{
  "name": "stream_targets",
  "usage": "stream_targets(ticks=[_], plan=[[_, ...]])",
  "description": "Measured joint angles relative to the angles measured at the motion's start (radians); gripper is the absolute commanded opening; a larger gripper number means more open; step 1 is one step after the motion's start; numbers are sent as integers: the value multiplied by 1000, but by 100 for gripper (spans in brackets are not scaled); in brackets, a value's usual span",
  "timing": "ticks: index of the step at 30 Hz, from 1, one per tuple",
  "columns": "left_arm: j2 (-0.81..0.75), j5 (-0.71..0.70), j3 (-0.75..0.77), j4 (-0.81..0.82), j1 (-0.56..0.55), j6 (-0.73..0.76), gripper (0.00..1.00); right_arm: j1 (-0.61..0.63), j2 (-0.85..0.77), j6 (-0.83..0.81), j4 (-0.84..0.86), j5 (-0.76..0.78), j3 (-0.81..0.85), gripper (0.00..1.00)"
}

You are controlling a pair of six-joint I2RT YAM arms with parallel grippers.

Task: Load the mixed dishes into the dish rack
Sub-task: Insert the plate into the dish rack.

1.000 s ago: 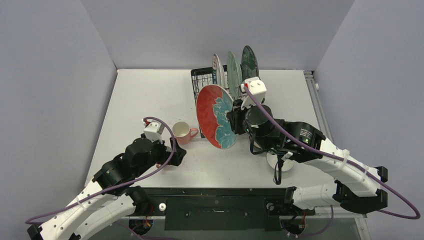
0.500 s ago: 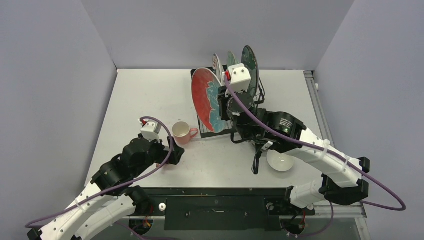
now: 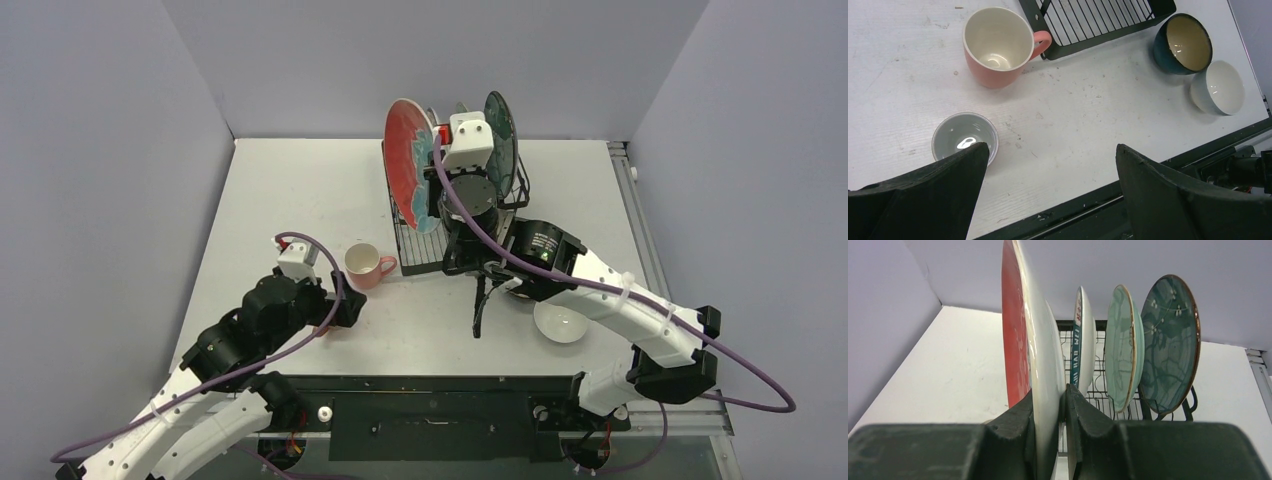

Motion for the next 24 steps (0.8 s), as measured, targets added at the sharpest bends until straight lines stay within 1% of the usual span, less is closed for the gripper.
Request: stream_targets(ticks=[5,11,18,24], plan=[[-4,3,0,0,10,0,96,0,29,-63,124,79,-3,0],[-8,11,0,0,17,0,96,-1,95,-140,231,142,0,0],[-11,20,0,0,34,2,96,-25,207,-190,253,143,42,0],[-11,37,-4,1,59,6,96,-58,248,-207,250,129,78,0]])
